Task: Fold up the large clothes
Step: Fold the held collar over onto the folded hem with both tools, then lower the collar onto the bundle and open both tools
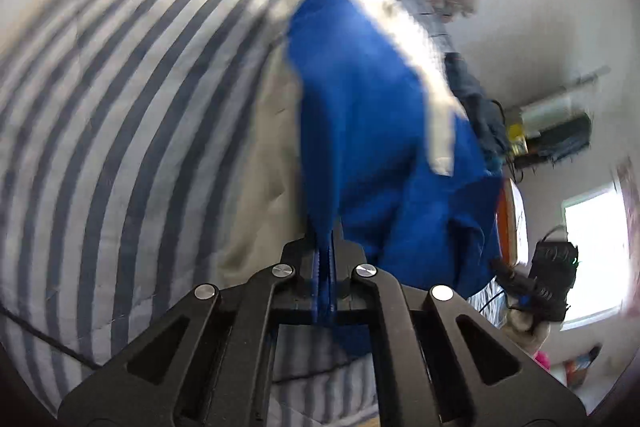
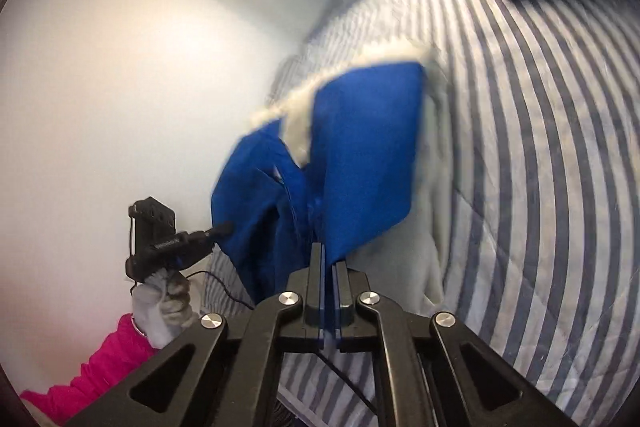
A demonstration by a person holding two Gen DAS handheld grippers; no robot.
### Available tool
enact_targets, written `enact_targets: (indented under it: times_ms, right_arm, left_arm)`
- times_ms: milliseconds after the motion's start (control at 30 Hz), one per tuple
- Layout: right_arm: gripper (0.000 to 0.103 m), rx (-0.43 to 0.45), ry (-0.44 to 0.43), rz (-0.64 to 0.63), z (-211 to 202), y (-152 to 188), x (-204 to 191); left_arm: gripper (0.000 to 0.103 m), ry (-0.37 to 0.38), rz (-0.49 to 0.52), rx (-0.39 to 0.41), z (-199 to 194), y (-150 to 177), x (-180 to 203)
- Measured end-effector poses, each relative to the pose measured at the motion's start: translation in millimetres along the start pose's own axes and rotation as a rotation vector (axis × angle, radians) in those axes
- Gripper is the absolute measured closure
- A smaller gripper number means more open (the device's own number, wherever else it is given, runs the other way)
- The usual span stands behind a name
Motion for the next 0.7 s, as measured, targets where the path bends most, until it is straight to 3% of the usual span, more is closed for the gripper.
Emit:
enact_targets:
  times_ms: [167,233,333,433,533,700]
  right_arm:
    - [0.102,-0.018,0.092,-0.131,10.4,8.2,-5.6]
    - [0.097,-0.022,0.118,-0.201,-0.1,3.5,-18.1]
    - [0.077,0.043,0.154,-0.296,-25.5,-9.7,-39.2]
    - [0.076,0.088,0.14,-0.38,-34.1,-19.7,-60.1]
    - [0.076,0.083,0.128,-0.515,-24.7,-20.9,-87.7]
    - [0.076,0.012,0.108,-0.592,15.6,-33.0,-102.2]
  left_arm:
    - [0.102,-0.085,0.154,0.018,-1.8,1.2,16.2]
    - [0.102,-0.111,0.223,0.023,-9.2,2.8,27.3]
    - [0.102,-0.143,0.303,0.044,-26.2,6.4,39.4]
    - [0.102,-0.183,0.373,0.111,-46.1,9.7,54.7]
    - [0.102,-0.134,0.407,0.164,-58.6,9.4,75.0]
    - [0.102,-0.058,0.473,0.143,-34.8,16.4,108.1]
Point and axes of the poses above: each gripper's, at about its wrist camera, not at the fingertips, and z roughly the way its jaws point, x to its right, y to its underside, the point moved 5 cm from there along z, roughly the way its jaws point, and after that the axes turned 14 degrees about x, right-handed, at the moved point
